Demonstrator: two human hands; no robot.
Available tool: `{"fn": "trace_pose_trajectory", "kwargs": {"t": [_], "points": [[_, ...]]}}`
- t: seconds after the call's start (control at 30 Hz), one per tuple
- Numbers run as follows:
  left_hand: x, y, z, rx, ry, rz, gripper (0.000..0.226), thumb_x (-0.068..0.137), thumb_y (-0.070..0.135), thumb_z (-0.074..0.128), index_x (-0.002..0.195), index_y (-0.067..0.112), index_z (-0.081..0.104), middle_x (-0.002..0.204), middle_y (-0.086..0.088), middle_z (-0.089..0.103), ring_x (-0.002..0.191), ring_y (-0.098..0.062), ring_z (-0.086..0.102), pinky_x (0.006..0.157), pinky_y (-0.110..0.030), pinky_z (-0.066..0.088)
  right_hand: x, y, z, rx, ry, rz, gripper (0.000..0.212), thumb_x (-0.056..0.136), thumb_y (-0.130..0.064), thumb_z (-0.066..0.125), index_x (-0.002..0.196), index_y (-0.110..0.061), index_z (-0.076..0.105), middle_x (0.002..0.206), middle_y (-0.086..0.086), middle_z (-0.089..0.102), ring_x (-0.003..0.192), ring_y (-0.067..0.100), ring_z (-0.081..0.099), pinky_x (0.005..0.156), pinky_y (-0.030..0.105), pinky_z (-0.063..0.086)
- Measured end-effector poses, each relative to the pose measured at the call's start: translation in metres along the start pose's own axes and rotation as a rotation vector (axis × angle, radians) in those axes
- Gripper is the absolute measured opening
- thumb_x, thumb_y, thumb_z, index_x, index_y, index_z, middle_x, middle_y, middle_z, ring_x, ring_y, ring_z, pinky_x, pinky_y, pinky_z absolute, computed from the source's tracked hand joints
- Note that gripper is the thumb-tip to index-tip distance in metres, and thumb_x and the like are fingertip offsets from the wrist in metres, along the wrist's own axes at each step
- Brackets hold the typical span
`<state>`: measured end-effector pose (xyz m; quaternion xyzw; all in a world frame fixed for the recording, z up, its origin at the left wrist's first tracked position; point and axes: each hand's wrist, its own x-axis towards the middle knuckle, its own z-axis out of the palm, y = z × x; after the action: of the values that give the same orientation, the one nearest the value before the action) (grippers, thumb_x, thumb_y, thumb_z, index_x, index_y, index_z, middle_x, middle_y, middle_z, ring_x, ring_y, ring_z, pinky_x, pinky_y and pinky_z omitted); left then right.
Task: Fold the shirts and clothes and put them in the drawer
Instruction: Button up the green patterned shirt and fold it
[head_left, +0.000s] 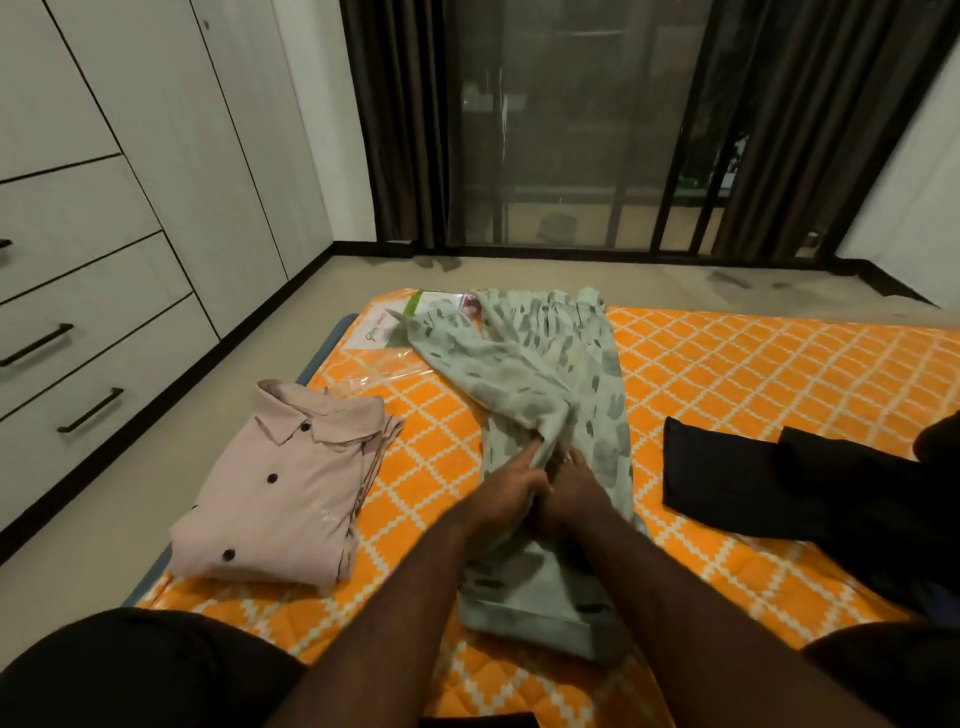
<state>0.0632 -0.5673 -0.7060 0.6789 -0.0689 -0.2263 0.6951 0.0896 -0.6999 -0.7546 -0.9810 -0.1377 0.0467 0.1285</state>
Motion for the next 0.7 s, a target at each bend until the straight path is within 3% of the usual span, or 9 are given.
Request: {"fn": "trace_pose_trajectory", "kwargs": {"t": [0.07,0.13,0.27,0.37,0.43,0.47,0.57,0.63,0.7], "points": [[0.001,-0.005,0.003,0.052,-0.095,0.055,0.070,0.087,0.009,0.058,0.150,0.033,0.040,0.144,0.012,0.054,0.129,-0.008,0.054,0.107,-0.025,0.046,-0.005,0.005,0.002,0.174,0.016,0.119,0.067,0.099,-0.043,0.050,0.159,-0.018,0.032,0.162,0.015,0.035,0.151,0.031,0.030,0.121,0.034,0.027],[0.001,-0.008,0.001,0.030,-0.114,0.077,0.057,0.096,0.006,0.059,0.143,0.035,0.046,0.139,0.016,0.059,0.132,-0.009,0.054,0.105,-0.027,0.048,-0.003,0.003,0.002,0.393,0.080,0.302,0.050,0.103,-0.014,0.054,0.151,-0.012,0.040,0.143,0.015,0.054,0.128,0.028,0.055,0.091,0.015,0.048],[0.005,-0.013,-0.011,0.015,0.035,0.120,0.046,0.097,0.021,0.066,0.141,0.029,0.056,0.140,0.011,0.062,0.133,-0.012,0.056,0.109,-0.033,0.046,0.005,0.003,-0.028,0.454,-0.072,0.281,0.038,0.103,-0.011,0.057,0.140,-0.005,0.052,0.131,0.008,0.059,0.118,0.024,0.058,0.087,0.016,0.048],[0.007,-0.011,-0.018,0.064,0.071,0.142,0.056,0.092,0.041,0.068,0.145,0.027,0.055,0.144,0.008,0.059,0.136,-0.015,0.053,0.115,-0.044,0.041,0.013,0.002,-0.051,0.485,0.139,0.341,0.015,0.095,-0.014,0.059,0.100,-0.010,0.073,0.102,0.012,0.071,0.094,0.029,0.065,0.070,0.029,0.045],[0.007,-0.014,-0.016,0.120,0.075,0.158,0.048,0.093,0.045,0.063,0.134,0.020,0.065,0.134,0.004,0.067,0.128,-0.015,0.060,0.110,-0.039,0.045,0.016,0.010,-0.054,0.553,0.357,0.450,0.026,0.087,-0.007,0.058,0.062,-0.013,0.058,0.068,0.007,0.061,0.070,0.029,0.056,0.054,0.032,0.037],[0.006,-0.014,-0.013,0.159,0.067,0.152,0.047,0.092,0.051,0.062,0.121,0.016,0.071,0.124,0.001,0.072,0.119,-0.018,0.065,0.105,-0.039,0.049,0.014,0.012,-0.058,0.613,0.439,0.487,0.030,0.089,-0.007,0.057,0.060,-0.015,0.052,0.064,0.005,0.056,0.068,0.027,0.051,0.054,0.033,0.034],[0.008,-0.019,-0.007,0.326,0.054,0.137,0.063,0.089,0.068,0.056,0.094,0.007,0.071,0.099,-0.011,0.074,0.097,-0.027,0.070,0.093,-0.045,0.051,0.016,0.011,-0.067,0.719,0.536,0.555,0.014,0.097,-0.023,0.059,0.096,-0.014,0.070,0.097,0.006,0.067,0.089,0.026,0.059,0.072,0.031,0.042],[0.010,-0.019,-0.007,0.423,0.068,0.153,0.061,0.094,0.065,0.053,0.086,0.007,0.072,0.089,-0.008,0.075,0.084,-0.015,0.070,0.083,-0.039,0.052,0.020,0.005,-0.067,0.695,0.501,0.488,0.030,0.096,-0.028,0.062,0.122,-0.014,0.068,0.120,0.006,0.068,0.109,0.027,0.063,0.086,0.032,0.048],[0.012,-0.014,-0.008,0.431,0.157,0.170,0.047,0.100,0.051,0.056,0.077,0.013,0.073,0.079,-0.003,0.074,0.071,-0.008,0.067,0.070,-0.031,0.052,0.023,-0.001,-0.064,0.641,0.451,0.416,0.036,0.093,-0.027,0.062,0.128,-0.019,0.066,0.127,0.004,0.065,0.115,0.024,0.061,0.091,0.033,0.049]]}}
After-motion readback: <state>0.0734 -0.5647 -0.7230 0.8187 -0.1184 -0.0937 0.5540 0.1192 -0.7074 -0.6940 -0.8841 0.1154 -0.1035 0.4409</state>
